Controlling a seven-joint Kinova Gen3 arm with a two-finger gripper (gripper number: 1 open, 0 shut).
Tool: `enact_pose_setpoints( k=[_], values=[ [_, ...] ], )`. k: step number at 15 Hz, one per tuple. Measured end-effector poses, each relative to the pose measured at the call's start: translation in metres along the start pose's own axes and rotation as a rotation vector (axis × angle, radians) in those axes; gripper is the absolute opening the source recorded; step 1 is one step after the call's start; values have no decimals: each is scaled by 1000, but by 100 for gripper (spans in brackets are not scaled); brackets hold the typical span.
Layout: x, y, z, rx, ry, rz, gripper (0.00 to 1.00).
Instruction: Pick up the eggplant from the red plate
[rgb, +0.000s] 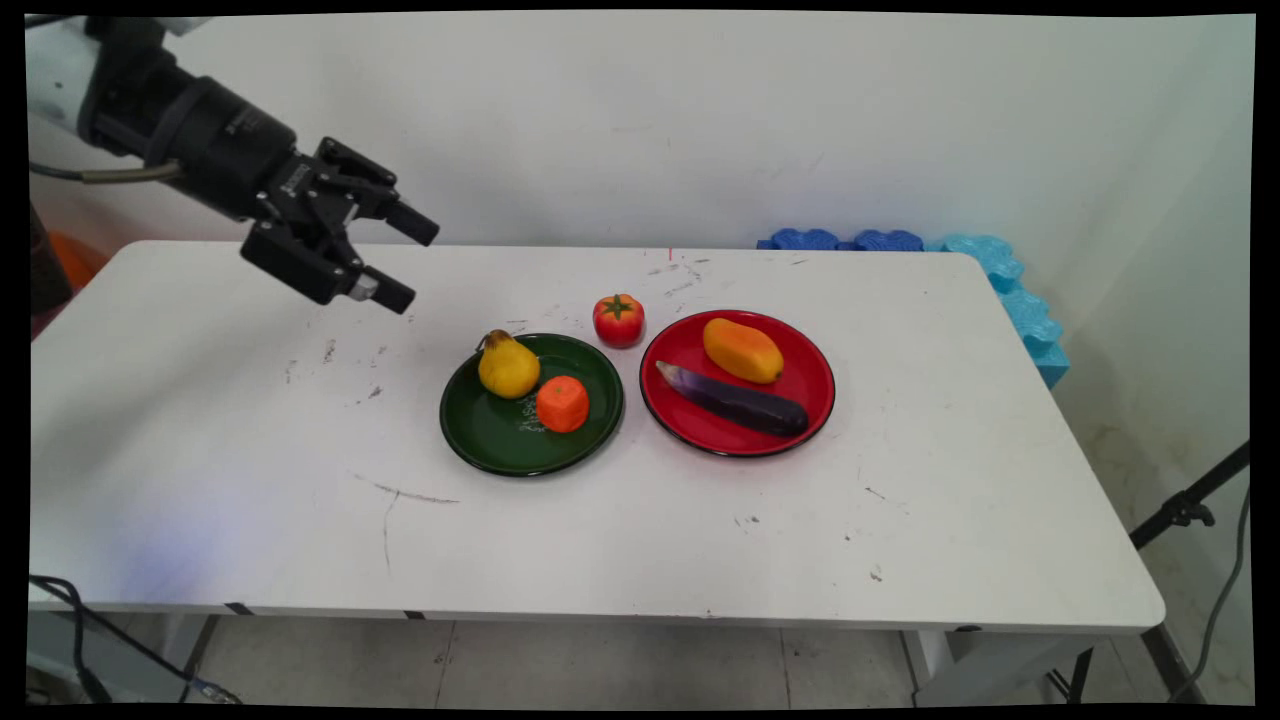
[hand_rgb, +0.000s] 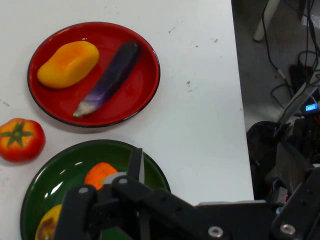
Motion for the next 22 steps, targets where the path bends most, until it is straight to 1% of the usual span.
enact_pose_setpoints(
  k=[5,10,13,16,20,22],
  values=[
    [35,-6,21,-4,-47,4,100],
    [69,-22,50,9,-101,36,100],
    [86,-34,77,15,-146,66,100],
    [97,-46,109,10,-197,109,100],
    [105,-61,153,-7,-250,158,100],
    [107,-70,178,-24,-277,185,100]
  ],
)
